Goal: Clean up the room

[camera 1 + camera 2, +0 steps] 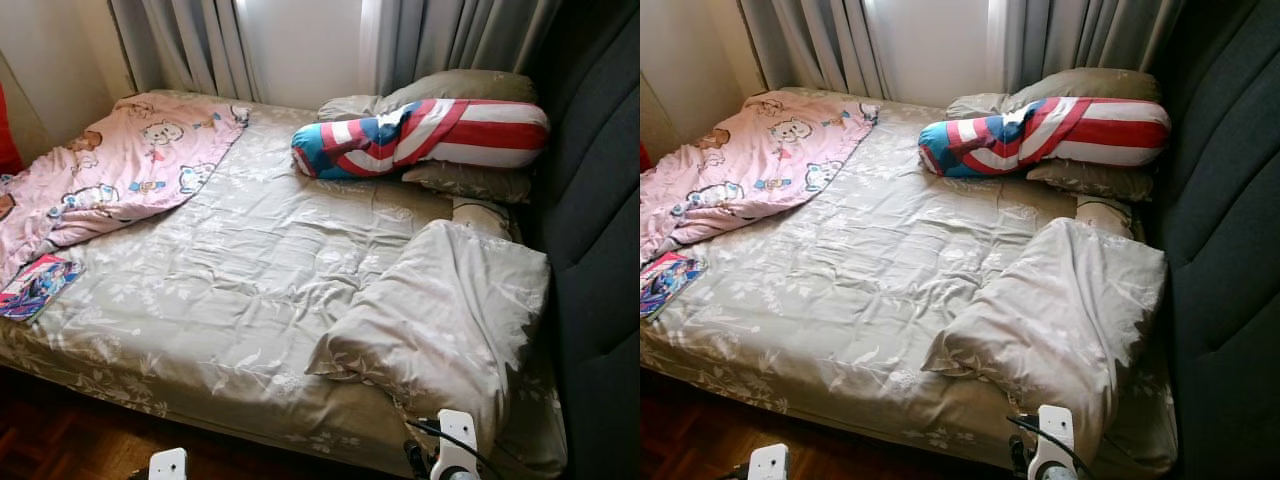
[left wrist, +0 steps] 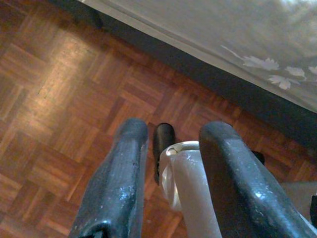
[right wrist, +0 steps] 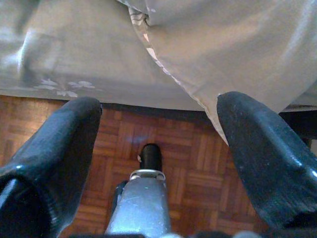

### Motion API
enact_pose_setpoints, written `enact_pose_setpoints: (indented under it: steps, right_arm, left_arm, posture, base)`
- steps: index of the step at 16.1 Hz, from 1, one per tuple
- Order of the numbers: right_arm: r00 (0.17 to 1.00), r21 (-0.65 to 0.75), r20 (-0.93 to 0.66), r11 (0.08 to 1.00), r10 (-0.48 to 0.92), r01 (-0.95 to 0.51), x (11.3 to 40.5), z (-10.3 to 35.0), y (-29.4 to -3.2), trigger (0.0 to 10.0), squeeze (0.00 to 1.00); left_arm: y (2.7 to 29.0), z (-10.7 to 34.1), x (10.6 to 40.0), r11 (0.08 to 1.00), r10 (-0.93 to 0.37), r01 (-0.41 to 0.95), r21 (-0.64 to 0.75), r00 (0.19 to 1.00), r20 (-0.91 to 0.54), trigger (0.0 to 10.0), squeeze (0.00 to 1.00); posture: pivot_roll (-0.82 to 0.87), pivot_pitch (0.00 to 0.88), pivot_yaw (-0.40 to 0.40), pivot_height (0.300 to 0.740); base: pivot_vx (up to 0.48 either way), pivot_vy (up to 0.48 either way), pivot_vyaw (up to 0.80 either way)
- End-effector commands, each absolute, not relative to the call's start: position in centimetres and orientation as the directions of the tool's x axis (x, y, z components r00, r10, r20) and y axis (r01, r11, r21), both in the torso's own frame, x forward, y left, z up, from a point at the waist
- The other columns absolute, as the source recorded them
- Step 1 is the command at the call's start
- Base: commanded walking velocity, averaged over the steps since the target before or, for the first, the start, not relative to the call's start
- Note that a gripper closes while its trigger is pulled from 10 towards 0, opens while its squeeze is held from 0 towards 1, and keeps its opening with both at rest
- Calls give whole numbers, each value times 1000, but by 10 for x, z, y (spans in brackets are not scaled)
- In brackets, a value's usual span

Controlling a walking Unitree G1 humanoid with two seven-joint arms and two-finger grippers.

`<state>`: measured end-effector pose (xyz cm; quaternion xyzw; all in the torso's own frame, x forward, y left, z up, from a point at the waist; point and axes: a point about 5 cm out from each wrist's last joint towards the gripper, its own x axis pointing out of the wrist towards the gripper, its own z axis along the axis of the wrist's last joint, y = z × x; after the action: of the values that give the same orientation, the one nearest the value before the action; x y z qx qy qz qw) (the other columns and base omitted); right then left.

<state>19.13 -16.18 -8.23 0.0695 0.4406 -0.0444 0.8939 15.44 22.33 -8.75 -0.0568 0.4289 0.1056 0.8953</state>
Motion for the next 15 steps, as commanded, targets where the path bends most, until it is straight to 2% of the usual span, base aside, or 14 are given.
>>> enact_pose_setpoints:
  steps: [1,15]
  right_arm:
    - [609,87,-793,985,-21,148,191,-82,-163,10000,0]
    - [609,86,-793,986,-19,143,191,-82,-163,10000,0]
  left_arm:
    - [221,-91,148,974,132,-225,-5,590,-796,10000,0]
    - [211,-90,155,977,118,-211,-12,594,-796,10000,0]
  posture:
    - [22,14,-39,740]
    - [21,0,-38,740]
  base:
    - [0,0,0]
    - [0,0,0]
